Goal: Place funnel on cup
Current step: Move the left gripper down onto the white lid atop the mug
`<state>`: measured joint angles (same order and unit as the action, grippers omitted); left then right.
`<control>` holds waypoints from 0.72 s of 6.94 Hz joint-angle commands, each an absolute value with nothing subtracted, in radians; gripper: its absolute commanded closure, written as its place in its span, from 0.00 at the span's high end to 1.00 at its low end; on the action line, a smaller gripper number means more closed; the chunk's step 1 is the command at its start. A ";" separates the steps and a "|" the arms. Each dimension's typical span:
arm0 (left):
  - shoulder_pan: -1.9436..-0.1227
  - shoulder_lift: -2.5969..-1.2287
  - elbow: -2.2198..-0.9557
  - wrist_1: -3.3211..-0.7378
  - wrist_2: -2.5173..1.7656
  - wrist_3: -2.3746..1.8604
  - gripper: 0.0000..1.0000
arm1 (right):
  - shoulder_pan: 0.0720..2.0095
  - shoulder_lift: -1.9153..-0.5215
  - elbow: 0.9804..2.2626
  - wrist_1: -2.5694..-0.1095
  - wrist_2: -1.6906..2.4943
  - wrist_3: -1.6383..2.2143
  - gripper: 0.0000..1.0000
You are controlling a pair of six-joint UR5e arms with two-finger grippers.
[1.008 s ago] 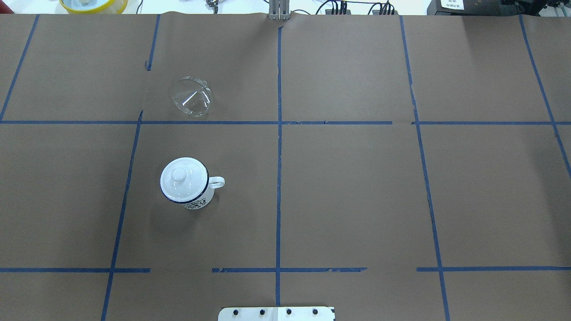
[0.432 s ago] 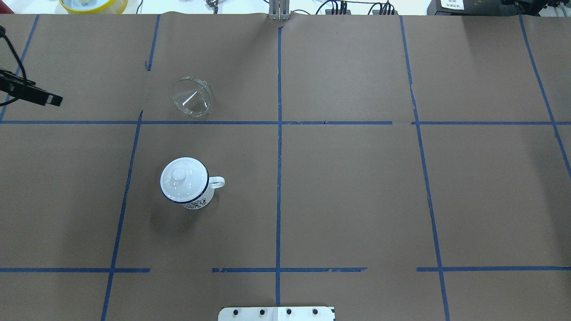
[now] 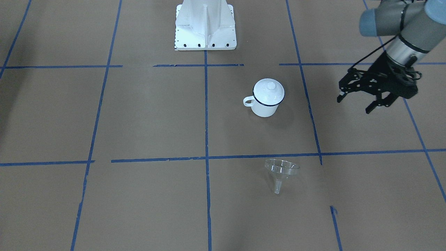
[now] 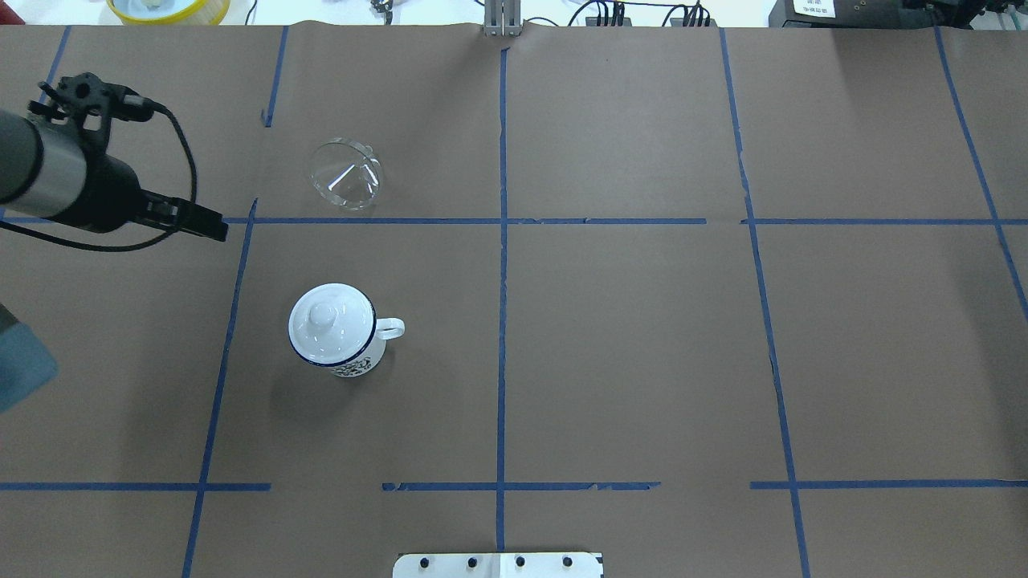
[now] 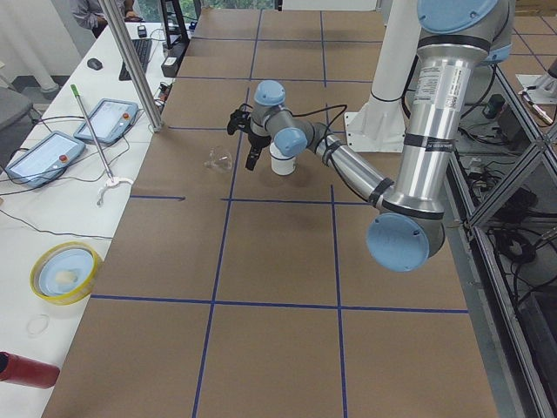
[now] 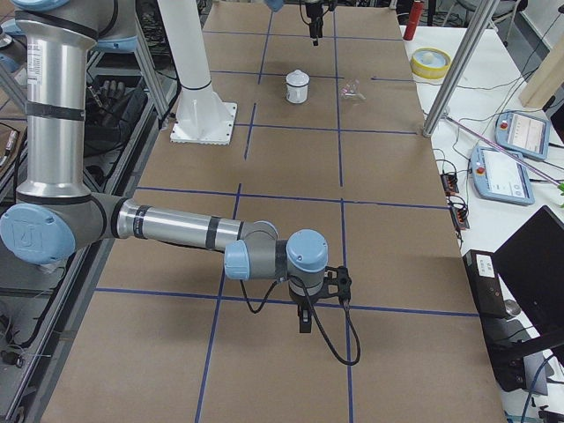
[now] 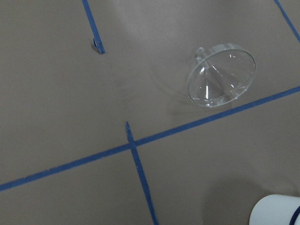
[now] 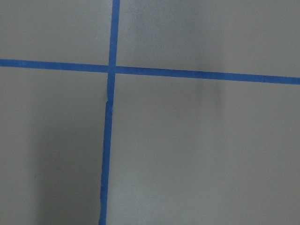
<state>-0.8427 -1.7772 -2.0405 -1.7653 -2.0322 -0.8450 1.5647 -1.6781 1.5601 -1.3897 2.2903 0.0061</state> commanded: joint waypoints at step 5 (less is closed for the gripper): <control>-0.600 -1.977 -2.026 -1.512 -1.876 -1.141 1.00 | 1.565 -1.678 1.560 -1.390 2.290 0.006 1.00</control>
